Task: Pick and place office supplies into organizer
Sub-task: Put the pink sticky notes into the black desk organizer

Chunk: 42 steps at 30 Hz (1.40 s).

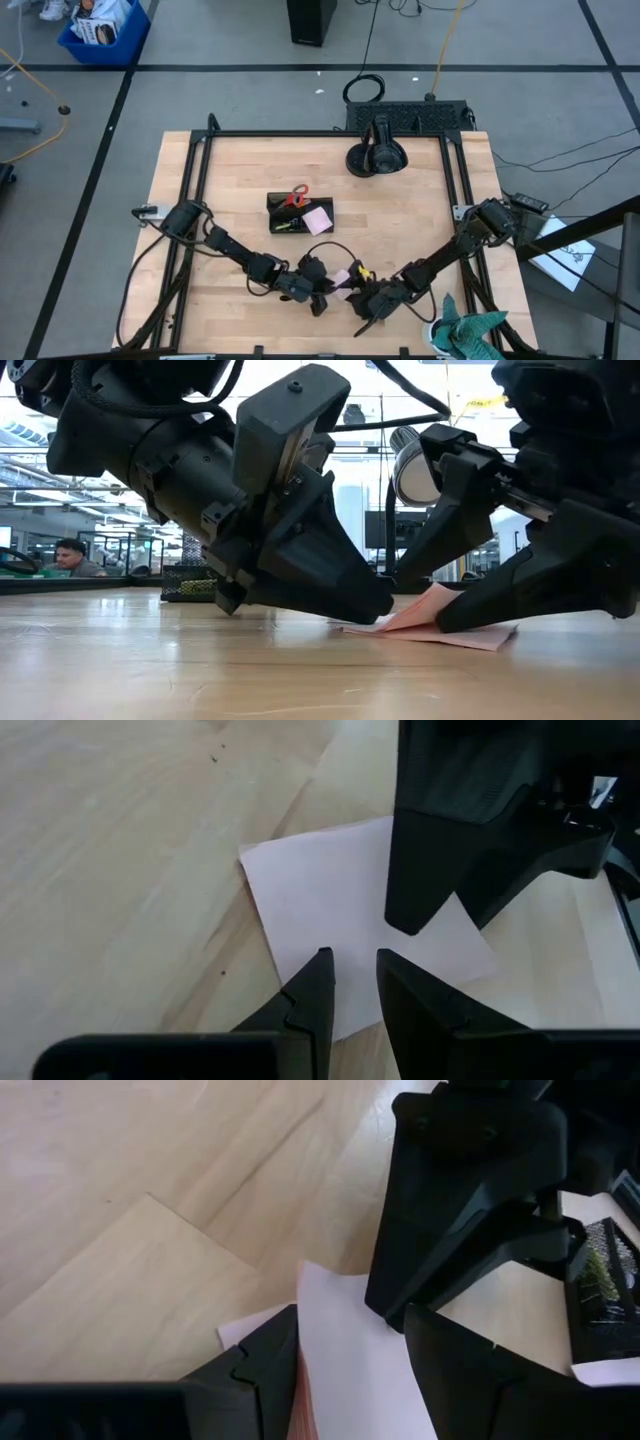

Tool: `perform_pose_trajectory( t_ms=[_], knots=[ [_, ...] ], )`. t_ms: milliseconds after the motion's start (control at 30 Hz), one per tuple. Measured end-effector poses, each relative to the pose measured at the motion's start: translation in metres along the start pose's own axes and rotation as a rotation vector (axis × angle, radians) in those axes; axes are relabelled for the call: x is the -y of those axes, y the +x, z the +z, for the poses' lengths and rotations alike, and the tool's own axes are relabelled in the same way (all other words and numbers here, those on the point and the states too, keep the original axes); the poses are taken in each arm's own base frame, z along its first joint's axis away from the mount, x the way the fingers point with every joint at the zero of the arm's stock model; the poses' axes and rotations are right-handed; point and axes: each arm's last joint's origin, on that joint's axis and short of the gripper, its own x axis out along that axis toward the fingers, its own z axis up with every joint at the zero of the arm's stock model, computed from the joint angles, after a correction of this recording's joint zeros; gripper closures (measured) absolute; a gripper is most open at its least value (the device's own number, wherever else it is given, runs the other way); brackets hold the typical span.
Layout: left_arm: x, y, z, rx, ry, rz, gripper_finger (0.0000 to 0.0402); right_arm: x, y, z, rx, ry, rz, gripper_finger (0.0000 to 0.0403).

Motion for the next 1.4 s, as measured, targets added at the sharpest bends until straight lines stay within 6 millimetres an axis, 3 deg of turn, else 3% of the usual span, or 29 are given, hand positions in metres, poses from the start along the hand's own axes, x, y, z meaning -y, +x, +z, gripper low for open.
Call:
perform_pose_trajectory(
  t_ms=[367,700,900,1033,1200,1400],
  knots=[
    [0.0,0.0,0.0,0.008,0.021,-0.004,0.0316,0.0,0.0,-0.001,-0.004,0.053,0.004,0.0266],
    [0.002,-0.001,0.0,-0.004,0.068,-0.023,0.0316,0.002,-0.001,0.003,0.03,0.055,-0.025,0.0396],
    [0.011,-0.018,0.001,-0.148,0.148,-0.111,0.0316,0.012,-0.016,0.01,0.003,-0.025,-0.172,0.04],
    [0.019,-0.041,0.0,-0.199,0.185,-0.026,0.0316,0.022,-0.031,0.017,0.004,-0.06,-0.271,0.04],
    [0.027,-0.064,-0.001,-0.153,0.187,0.096,0.0316,0.034,-0.045,0.026,0.023,-0.071,-0.334,0.0401],
    [0.036,-0.07,-0.009,-0.106,0.211,0.108,0.0316,0.041,-0.049,0.036,0.031,-0.13,-0.377,0.0402]
  ],
)
